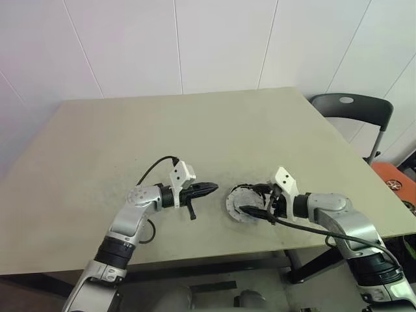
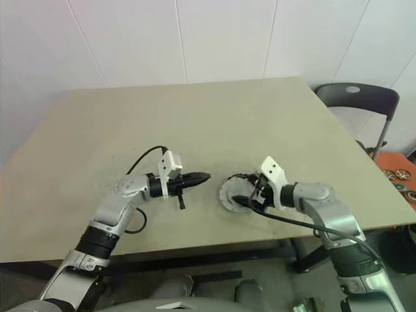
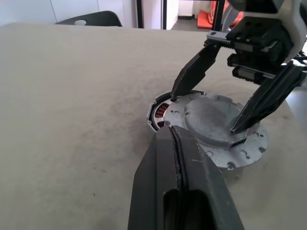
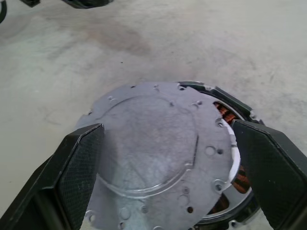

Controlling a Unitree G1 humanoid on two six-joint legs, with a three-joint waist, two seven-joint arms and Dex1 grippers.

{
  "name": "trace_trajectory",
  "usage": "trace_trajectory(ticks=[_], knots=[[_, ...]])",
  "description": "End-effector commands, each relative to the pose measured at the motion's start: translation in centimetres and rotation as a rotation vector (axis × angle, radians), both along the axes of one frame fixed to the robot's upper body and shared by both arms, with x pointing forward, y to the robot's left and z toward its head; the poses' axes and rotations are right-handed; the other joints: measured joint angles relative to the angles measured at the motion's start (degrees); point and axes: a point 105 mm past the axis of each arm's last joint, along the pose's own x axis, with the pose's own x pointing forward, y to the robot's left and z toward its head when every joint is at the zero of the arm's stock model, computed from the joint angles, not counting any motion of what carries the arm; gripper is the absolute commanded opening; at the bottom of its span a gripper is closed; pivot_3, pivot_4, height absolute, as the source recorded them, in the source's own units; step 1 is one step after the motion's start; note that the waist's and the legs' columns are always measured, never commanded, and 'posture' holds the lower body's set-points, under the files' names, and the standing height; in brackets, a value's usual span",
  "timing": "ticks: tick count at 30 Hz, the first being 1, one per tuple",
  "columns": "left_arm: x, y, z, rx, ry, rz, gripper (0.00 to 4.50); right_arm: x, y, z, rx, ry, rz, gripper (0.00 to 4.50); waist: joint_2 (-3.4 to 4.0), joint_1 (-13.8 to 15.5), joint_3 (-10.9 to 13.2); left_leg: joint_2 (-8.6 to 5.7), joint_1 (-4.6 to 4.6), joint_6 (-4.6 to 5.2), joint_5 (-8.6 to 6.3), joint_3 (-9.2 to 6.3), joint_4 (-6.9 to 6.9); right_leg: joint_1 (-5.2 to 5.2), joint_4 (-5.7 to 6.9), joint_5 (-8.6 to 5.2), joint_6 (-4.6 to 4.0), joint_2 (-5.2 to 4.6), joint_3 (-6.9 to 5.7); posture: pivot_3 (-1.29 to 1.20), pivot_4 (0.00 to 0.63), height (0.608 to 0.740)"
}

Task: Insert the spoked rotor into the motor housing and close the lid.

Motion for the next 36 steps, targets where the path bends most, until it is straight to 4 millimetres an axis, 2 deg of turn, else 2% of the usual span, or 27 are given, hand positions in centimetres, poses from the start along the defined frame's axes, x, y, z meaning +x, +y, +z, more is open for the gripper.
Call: trace_trajectory(ticks=[1, 8, 16, 27, 30, 32, 36], knots=[[0.3, -0.1, 0.8, -0.008, -0.037, 0.011, 0.00, 0.0, 0.4, 1.4, -0.005, -0.073, 0.046, 4.49, 0.00, 0.00, 0.00, 0.00, 0.00, 0.00, 0.00, 0.00, 0.01, 0.00, 0.00, 0.00, 0.00, 0.00, 0.00, 0.00, 0.000, 0.740], [0.5, -0.2, 0.5, -0.007, -0.034, 0.022, 0.00, -0.3, 0.1, 0.7, -0.062, -0.093, 0.081, 4.49, 0.00, 0.00, 0.00, 0.00, 0.00, 0.00, 0.00, 0.00, 0.01, 0.01, 0.01, 0.00, 0.00, 0.00, 0.00, 0.00, 0.000, 0.740], [0.7, -0.1, 0.5, -0.004, -0.037, 0.035, 0.00, -1.8, 1.3, -0.3, -0.045, -0.046, 0.151, 4.49, 0.00, -0.05, -0.01, 0.00, 0.05, 0.00, 0.00, 0.00, 0.02, 0.05, 0.02, 0.00, 0.00, 0.00, 0.00, 0.00, 0.000, 0.740], [0.9, -0.2, 0.5, -0.005, -0.044, 0.051, 0.00, 0.3, 1.5, -0.9, -0.040, -0.080, 0.026, 4.49, 0.00, 0.02, 0.00, 0.00, 0.53, 0.00, 0.00, 0.00, 0.02, 0.56, -0.01, -0.01, -0.01, 0.01, 0.00, 0.00, 0.000, 0.740], [1.0, -0.2, 0.5, -0.005, -0.048, 0.056, 0.00, 0.2, 1.5, -1.0, -0.035, -0.074, 0.022, 3.89, 0.00, 0.04, 0.02, 0.01, 0.88, 0.01, -0.02, 0.00, -0.04, 0.87, -0.06, -0.04, -0.03, 0.01, -0.01, 0.00, 0.000, 0.740], [1.1, -0.2, 0.5, -0.004, -0.049, 0.058, 0.00, 0.2, 1.4, -1.0, -0.039, -0.073, 0.026, 3.29, 0.01, 0.01, 0.02, 0.02, 0.89, 0.01, -0.02, 0.01, -0.03, 0.88, -0.05, -0.04, -0.04, 0.01, -0.01, 0.00, 0.000, 0.740], [1.2, -0.1, 0.5, -0.001, -0.054, 0.064, 0.00, 0.7, 0.8, -1.0, -0.051, -0.077, 0.007, 3.26, 0.00, 0.01, 0.02, 0.02, 0.89, 0.01, -0.02, 0.00, -0.02, 0.87, -0.05, -0.03, -0.02, 0.01, -0.01, 0.00, 0.000, 0.740]])
